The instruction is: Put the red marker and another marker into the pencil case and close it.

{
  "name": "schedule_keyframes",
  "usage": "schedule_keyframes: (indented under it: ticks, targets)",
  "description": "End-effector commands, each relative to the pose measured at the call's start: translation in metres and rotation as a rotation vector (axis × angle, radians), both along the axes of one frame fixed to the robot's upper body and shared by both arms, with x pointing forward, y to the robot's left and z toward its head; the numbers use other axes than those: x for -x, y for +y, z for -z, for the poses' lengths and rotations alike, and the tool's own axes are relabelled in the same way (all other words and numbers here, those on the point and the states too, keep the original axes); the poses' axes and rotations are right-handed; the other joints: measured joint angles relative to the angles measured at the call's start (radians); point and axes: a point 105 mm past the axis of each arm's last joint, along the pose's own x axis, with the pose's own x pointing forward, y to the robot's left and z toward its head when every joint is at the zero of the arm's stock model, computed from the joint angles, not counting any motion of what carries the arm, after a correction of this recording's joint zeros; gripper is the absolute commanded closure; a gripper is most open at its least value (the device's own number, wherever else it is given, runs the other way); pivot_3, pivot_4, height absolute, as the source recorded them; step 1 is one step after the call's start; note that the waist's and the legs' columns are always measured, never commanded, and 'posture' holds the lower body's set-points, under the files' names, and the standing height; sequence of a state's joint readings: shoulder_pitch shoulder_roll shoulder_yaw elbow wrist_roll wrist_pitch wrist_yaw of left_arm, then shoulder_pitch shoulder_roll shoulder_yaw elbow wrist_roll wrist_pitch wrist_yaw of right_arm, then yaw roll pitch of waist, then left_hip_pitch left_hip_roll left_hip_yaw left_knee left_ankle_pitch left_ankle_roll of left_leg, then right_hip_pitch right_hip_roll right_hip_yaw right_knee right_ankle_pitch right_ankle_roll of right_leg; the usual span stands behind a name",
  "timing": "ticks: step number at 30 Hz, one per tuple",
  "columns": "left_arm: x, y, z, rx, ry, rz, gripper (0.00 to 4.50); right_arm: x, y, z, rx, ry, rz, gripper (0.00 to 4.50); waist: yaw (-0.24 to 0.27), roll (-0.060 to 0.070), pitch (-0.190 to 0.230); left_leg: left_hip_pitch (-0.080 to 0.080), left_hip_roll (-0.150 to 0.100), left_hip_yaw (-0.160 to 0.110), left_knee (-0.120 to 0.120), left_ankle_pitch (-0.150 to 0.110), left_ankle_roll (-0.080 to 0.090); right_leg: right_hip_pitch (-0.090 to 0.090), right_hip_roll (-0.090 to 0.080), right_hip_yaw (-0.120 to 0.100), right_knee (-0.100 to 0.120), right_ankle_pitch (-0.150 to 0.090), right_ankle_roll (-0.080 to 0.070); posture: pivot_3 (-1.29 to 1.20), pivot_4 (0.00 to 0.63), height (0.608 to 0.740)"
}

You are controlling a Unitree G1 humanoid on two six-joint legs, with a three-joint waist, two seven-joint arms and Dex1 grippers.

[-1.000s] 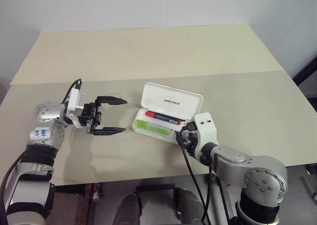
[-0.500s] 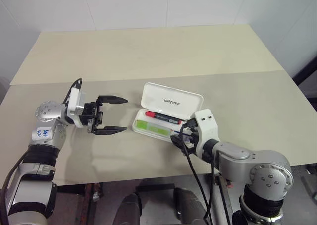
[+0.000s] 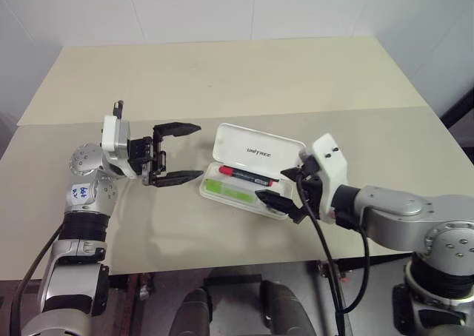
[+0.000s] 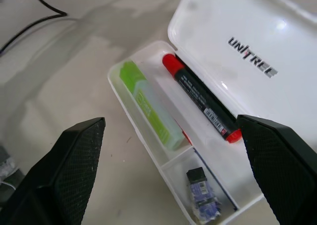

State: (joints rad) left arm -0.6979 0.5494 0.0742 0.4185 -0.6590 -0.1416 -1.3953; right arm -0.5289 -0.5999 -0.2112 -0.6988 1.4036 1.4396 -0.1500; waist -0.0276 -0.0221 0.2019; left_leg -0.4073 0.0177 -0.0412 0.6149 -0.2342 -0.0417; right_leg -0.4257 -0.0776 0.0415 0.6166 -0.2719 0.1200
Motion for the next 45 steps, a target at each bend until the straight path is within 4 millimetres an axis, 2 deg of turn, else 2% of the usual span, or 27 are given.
schedule_keyframes:
  ticks: [1,5,9,15,18,23,27,30,32,33,35,40,45]
  targets:
    - [-0.019,0.007,-0.017,0.046,-0.007,-0.131,0.00,0.002,-0.010,-0.031,-0.061,-0.134,-0.061,0.01,0.000,0.000,0.000,0.000,0.000,0.000,0.000,0.000,0.000,0.000,0.000,0.000,0.000,0.000,0.000,0.00,0.150,0.740]
    - [-0.044,0.011,-0.021,0.079,0.020,-0.259,0.00,-0.011,-0.032,-0.047,-0.066,-0.237,-0.046,0.01,0.000,-0.002,0.000,0.000,0.000,0.000,0.001,0.000,0.000,0.001,0.001,0.000,-0.001,0.001,0.001,0.00,0.150,0.740]
    - [-0.067,0.012,-0.026,0.130,0.044,-0.362,0.00,-0.026,-0.053,-0.066,-0.063,-0.418,-0.019,0.01,0.002,-0.004,0.001,0.000,-0.001,0.001,0.001,0.000,0.000,0.001,0.001,0.000,-0.002,0.001,0.002,0.00,0.150,0.740]
    - [-0.076,0.010,-0.022,0.140,0.075,-0.379,0.00,-0.024,-0.055,-0.059,-0.019,-0.468,-0.087,0.01,0.001,-0.005,0.002,-0.001,-0.001,0.001,0.001,0.000,0.000,0.001,0.001,0.001,-0.004,0.001,0.004,0.00,0.150,0.740]
    - [-0.087,0.007,-0.018,0.161,0.141,-0.416,0.00,-0.020,-0.062,-0.053,0.064,-0.459,-0.119,0.01,0.005,-0.006,0.002,-0.001,-0.001,0.002,0.001,0.000,0.000,0.001,0.000,0.001,-0.005,0.001,0.004,0.00,0.150,0.740]
    - [-0.101,0.011,-0.014,0.143,0.194,-0.496,1.18,-0.019,-0.068,-0.060,0.080,-0.495,-0.114,0.00,0.005,-0.007,0.003,-0.001,-0.001,0.002,0.002,0.000,0.000,0.001,0.000,0.001,-0.005,0.002,0.004,0.00,0.150,0.740]
    - [-0.113,0.010,-0.011,0.128,0.250,-0.568,2.60,-0.020,-0.077,-0.068,0.046,-0.550,-0.055,0.00,0.005,-0.009,0.004,-0.001,-0.001,0.002,0.002,0.000,-0.001,0.001,0.000,0.000,-0.004,0.002,0.004,0.00,0.150,0.740]
    - [-0.122,0.010,-0.007,0.120,0.295,-0.630,3.64,-0.011,-0.086,-0.071,0.018,-0.600,-0.047,0.00,0.014,-0.009,0.004,-0.001,-0.001,0.002,0.002,0.000,-0.001,0.001,0.000,0.001,-0.005,0.002,0.005,0.00,0.150,0.740]
    - [-0.125,0.011,-0.007,0.124,0.310,-0.657,4.28,-0.008,-0.089,-0.070,0.000,-0.615,-0.042,0.00,0.017,-0.009,0.004,-0.001,-0.001,0.002,0.002,0.000,-0.001,0.001,0.000,0.001,-0.005,0.002,0.005,0.00,0.150,0.740]
    - [-0.128,0.011,-0.004,0.120,0.332,-0.682,4.46,-0.002,-0.092,-0.066,-0.046,-0.601,-0.068,0.00,0.021,-0.010,0.004,-0.001,-0.001,0.002,0.002,0.000,-0.001,0.001,0.000,0.001,-0.005,0.002,0.005,0.00,0.150,0.740]
    - [-0.132,0.011,-0.001,0.114,0.368,-0.721,4.46,0.007,-0.098,-0.057,-0.078,-0.577,-0.114,0.00,0.027,-0.010,0.005,-0.001,-0.001,0.002,0.002,0.000,-0.001,0.001,0.000,0.001,-0.005,0.002,0.005,0.00,0.150,0.740]
    - [-0.138,0.004,0.006,0.157,0.457,-0.738,4.46,0.030,-0.119,-0.014,-0.004,-0.432,-0.221,0.00,0.037,-0.011,0.005,-0.001,-0.002,0.002,0.006,-0.001,-0.001,0.004,0.000,0.001,-0.005,0.003,0.007,0.00,0.150,0.740]
    - [-0.137,-0.007,0.016,0.174,0.524,-0.698,4.46,0.046,-0.133,0.000,-0.012,-0.380,-0.249,0.00,0.027,-0.011,0.005,0.004,-0.002,0.002,0.010,-0.001,-0.003,0.013,0.000,0.000,-0.010,0.004,0.009,0.00,0.150,0.740]
